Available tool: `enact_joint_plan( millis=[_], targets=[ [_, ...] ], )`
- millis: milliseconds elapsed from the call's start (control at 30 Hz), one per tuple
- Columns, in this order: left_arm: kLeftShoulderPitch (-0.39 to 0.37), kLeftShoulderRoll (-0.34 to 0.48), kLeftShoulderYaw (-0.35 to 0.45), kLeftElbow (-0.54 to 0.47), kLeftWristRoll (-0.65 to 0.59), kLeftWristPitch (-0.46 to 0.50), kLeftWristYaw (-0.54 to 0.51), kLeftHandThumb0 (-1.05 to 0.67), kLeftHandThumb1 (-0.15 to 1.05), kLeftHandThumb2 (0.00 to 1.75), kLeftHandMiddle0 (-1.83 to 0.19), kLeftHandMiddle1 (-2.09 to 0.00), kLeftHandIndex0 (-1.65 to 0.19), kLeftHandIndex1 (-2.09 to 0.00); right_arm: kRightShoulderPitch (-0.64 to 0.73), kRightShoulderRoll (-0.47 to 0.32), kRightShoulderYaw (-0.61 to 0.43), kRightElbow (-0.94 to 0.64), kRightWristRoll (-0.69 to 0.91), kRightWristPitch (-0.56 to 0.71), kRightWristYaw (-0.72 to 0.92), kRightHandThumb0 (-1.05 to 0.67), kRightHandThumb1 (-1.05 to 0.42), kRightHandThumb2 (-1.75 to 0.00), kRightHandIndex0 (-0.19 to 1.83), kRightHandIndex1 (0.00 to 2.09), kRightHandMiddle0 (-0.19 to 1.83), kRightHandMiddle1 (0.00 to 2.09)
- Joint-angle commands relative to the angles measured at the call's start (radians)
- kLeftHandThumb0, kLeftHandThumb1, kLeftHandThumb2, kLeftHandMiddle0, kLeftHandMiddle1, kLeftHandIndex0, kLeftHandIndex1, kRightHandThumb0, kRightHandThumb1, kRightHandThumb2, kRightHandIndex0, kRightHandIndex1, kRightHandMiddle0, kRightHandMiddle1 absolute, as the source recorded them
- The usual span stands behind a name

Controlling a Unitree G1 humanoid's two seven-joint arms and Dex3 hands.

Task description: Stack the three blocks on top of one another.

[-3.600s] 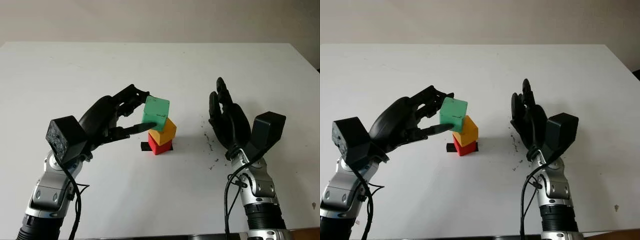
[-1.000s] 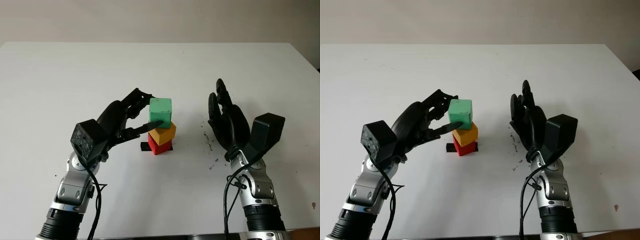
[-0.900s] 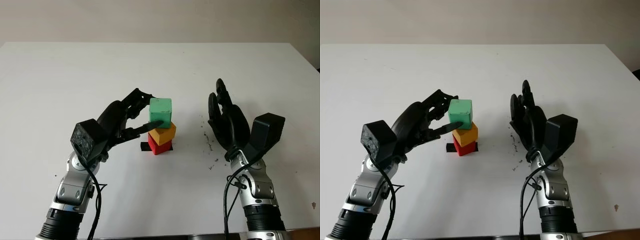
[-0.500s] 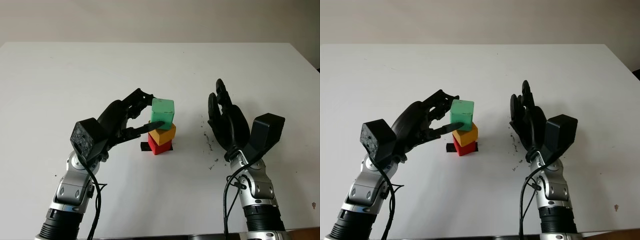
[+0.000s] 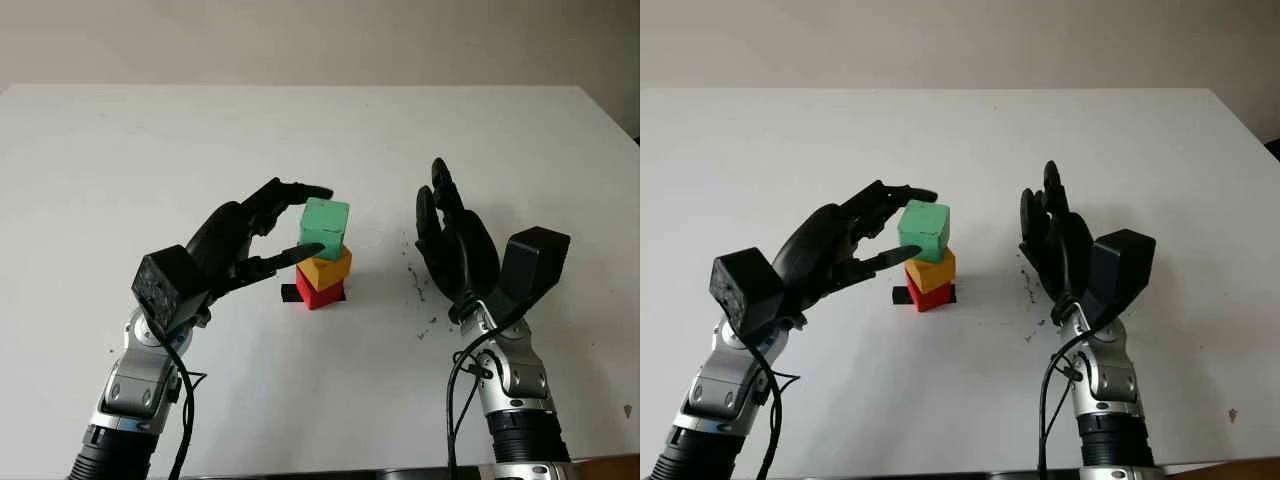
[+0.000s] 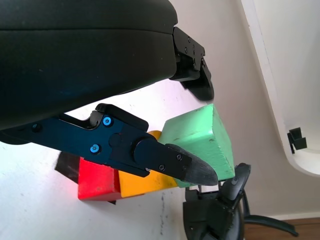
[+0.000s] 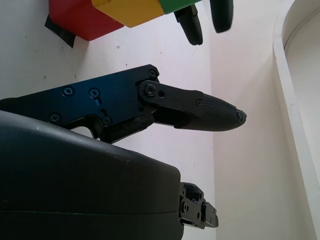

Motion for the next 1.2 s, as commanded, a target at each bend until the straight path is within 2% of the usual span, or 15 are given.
enact_joint_plan(
  millis=[0, 267, 433, 533, 567, 633, 767, 967, 1167],
  targets=[
    [0.011, 0.008, 0.000, -0.010, 0.004, -0.029, 0.002, -0.58, 0.99, 0.05, 0.05, -0.04, -0.08, -0.11, 0.009, -0.002, 0.000, -0.024, 0.000, 0.002, 0.000, -0.65, -1.05, -0.59, -0.19, 0.00, -0.19, 0.00],
    [0.025, 0.016, 0.016, -0.008, -0.021, -0.043, -0.020, -0.64, 0.98, 0.05, 0.12, -0.03, 0.02, -0.04, 0.010, -0.004, 0.000, -0.019, 0.002, 0.002, 0.007, -0.67, -1.05, -0.59, -0.19, 0.00, -0.19, 0.00],
    [0.066, 0.016, 0.066, -0.060, -0.134, -0.042, -0.065, -0.80, 0.99, 0.06, 0.18, -0.02, 0.14, -0.02, 0.007, -0.002, -0.002, -0.022, 0.004, 0.005, 0.007, -0.66, -1.05, -0.59, -0.19, 0.00, -0.19, 0.00],
    [0.096, -0.001, 0.101, -0.091, -0.145, -0.051, -0.016, -0.92, 1.04, 0.32, 0.19, 0.00, 0.18, 0.00, 0.006, -0.002, -0.001, -0.019, 0.002, -0.001, 0.009, -0.65, -1.05, -0.60, -0.19, 0.00, -0.19, 0.00],
    [0.099, -0.013, 0.115, -0.100, -0.150, -0.048, 0.008, -0.91, 1.04, 0.42, 0.19, -0.01, 0.19, 0.00, 0.004, -0.001, -0.002, -0.016, 0.002, -0.004, 0.010, -0.65, -1.05, -0.61, -0.19, 0.00, -0.19, 0.00],
    [0.089, -0.051, 0.153, -0.095, -0.183, -0.040, 0.065, -0.90, 1.05, 0.50, 0.18, -0.02, 0.19, -0.01, 0.001, 0.000, -0.003, -0.014, 0.005, -0.005, 0.013, -0.64, -1.05, -0.61, -0.19, 0.00, -0.19, 0.00],
    [0.011, -0.082, 0.231, -0.009, -0.225, -0.077, 0.153, -0.82, 1.05, 0.61, 0.19, 0.00, 0.19, 0.00, -0.002, 0.002, 0.001, -0.025, 0.004, -0.005, 0.014, -0.64, -1.05, -0.61, -0.19, 0.00, -0.19, 0.00],
    [-0.073, -0.064, 0.292, 0.144, -0.232, -0.133, 0.180, -0.78, 1.05, 0.68, 0.19, 0.00, 0.19, 0.00, -0.006, 0.002, 0.012, -0.050, -0.008, -0.003, 0.006, -0.65, -1.05, -0.62, -0.19, 0.00, -0.19, 0.00],
    [-0.114, -0.057, 0.319, 0.295, -0.233, -0.158, 0.194, -0.76, 1.05, 0.68, 0.19, 0.00, 0.19, 0.00, -0.014, -0.002, 0.033, -0.078, -0.056, 0.001, -0.032, -0.66, -1.05, -0.64, -0.19, 0.00, -0.19, 0.00]
  ],
)
